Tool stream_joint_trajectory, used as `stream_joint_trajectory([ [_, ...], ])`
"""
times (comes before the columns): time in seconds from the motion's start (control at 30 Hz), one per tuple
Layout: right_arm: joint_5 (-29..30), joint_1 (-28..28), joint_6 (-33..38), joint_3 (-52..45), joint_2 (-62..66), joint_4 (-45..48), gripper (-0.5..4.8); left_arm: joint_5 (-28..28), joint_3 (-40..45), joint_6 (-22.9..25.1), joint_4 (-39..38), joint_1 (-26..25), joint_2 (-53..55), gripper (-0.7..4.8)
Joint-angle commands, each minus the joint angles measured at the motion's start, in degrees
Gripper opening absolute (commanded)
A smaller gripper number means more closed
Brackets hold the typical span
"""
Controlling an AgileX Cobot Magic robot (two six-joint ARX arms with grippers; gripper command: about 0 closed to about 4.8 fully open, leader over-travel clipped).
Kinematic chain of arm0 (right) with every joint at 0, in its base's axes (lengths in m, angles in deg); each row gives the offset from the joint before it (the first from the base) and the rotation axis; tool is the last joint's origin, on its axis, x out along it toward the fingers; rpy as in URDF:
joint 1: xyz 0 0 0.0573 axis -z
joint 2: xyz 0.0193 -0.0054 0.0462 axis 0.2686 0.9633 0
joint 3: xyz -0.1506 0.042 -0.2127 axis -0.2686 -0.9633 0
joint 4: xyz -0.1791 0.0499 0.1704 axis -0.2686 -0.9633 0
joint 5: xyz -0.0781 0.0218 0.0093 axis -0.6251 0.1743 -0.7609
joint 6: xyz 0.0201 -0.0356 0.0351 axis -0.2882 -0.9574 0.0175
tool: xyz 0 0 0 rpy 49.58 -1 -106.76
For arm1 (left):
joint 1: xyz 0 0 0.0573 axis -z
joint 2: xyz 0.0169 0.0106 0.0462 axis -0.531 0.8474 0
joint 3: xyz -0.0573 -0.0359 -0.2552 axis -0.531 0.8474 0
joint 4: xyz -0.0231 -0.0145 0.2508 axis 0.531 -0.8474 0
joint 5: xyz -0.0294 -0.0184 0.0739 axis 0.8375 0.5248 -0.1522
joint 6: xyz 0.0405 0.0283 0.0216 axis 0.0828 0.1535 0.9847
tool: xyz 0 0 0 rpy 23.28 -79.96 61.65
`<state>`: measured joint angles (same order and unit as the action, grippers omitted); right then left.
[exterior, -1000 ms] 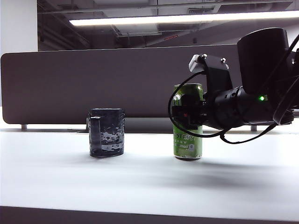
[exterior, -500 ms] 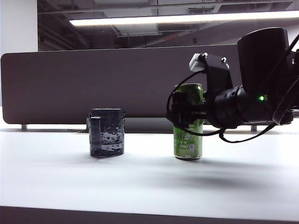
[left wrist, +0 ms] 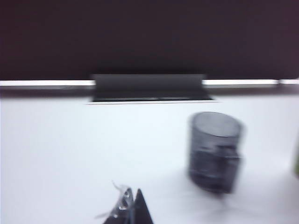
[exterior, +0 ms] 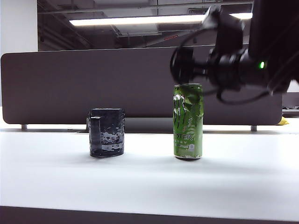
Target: Pick up the metal can, pour some water into the cup, then place the can back on the table.
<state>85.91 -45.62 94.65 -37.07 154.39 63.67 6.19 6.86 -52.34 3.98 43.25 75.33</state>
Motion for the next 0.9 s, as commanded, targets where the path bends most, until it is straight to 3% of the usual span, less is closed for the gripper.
stream_joint_trajectory([
  [0.03, 0.04, -0.09, 0.28, 0.13, -4.68, 1.31, 4.79, 0.0, -0.07, -0.15, 0.7, -3.04, 0.07, -0.05],
  [0.3, 0.11, -0.09, 0.26, 0.13, -20.15, -2.29, 4.63, 0.02, -0.07, -0.15, 0.7, -4.35, 0.07, -0.05],
  [0.5, -0.15, -0.09, 0.09, 0.13, -32.57, -6.21, 0.89, 0.04, -0.07, -0.15, 0.68, -4.63, 0.07, -0.05],
  [0.63, -0.37, -0.09, -3.1, 0.13, -40.17, -12.85, 0.79, 0.13, -0.09, -0.15, 0.68, -5.03, 0.07, -0.05],
  [0.73, -0.59, -0.09, -6.1, 0.13, -46.18, -20.33, -0.01, 0.68, -0.09, -0.15, 0.7, -7.15, 0.07, -0.05],
  [0.9, -4.63, -0.09, -6.64, 0.13, -54.64, -32.17, -0.06, 0.66, -0.07, -0.15, 0.7, -10.54, 0.07, -0.05],
])
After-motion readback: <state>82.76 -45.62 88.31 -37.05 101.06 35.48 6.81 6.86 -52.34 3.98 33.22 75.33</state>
